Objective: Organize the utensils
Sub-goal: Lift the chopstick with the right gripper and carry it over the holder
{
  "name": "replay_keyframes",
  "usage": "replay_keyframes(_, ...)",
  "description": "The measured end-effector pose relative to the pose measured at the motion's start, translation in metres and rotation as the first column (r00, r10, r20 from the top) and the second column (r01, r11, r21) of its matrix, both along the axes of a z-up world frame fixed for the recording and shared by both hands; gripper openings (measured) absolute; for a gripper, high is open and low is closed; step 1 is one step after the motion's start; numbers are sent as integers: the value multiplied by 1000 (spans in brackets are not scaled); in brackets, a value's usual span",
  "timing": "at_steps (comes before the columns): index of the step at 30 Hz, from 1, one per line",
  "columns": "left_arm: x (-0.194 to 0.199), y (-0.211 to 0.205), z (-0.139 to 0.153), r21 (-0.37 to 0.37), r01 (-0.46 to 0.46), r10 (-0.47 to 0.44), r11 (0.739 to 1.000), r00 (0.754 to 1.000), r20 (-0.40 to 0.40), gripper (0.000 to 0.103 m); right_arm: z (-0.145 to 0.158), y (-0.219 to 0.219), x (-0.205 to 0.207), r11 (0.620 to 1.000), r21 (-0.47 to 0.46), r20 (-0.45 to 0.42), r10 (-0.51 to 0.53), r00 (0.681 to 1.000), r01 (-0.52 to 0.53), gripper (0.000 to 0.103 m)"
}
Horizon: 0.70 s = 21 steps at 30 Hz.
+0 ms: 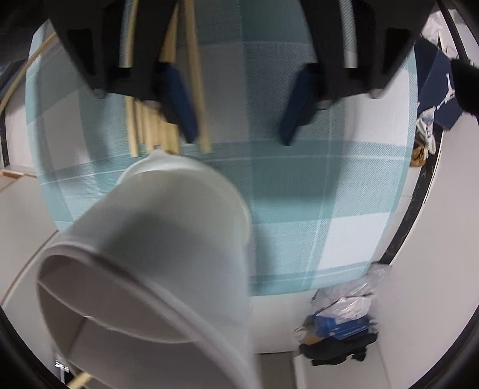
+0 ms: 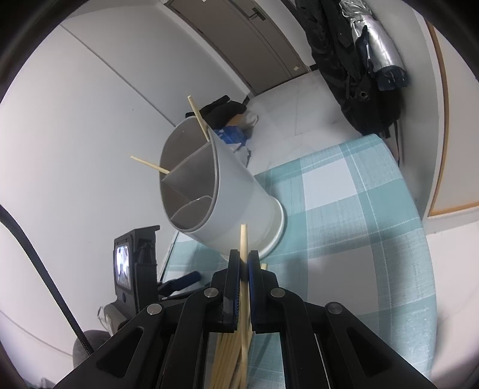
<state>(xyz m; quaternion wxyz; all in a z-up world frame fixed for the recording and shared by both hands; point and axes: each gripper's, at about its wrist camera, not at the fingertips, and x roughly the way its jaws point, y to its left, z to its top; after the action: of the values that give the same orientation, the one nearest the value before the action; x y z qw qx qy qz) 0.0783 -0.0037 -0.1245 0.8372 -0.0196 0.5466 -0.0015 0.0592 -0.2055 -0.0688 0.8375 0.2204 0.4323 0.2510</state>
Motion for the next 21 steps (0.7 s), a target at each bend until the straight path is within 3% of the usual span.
replay_keyframes(1,1,0,0,-5,7,-7,1000,1000,-2,21,1,0,0,1000,-3,2,0,1000,0,5)
replay_keyframes(4,2,-2,-1,-33,15,-15,999,1000,-1,5,3,0,-1,1000,-11,10,0,1000,0,5)
replay_keyframes(11,2,17,4,-126,-33,34,991,999,4,3,12,5,-6,999,-41,50,10,999,-7,5)
replay_keyframes(17,-16,34,39,-231,-42,77,972,986,145,3,23,8,-15,998,-56,104,15,994,-9,4)
replay_keyframes(21,-39,34,70,-259,0,75,966,957,282,3,28,13,-23,996,-83,136,17,991,-5,4)
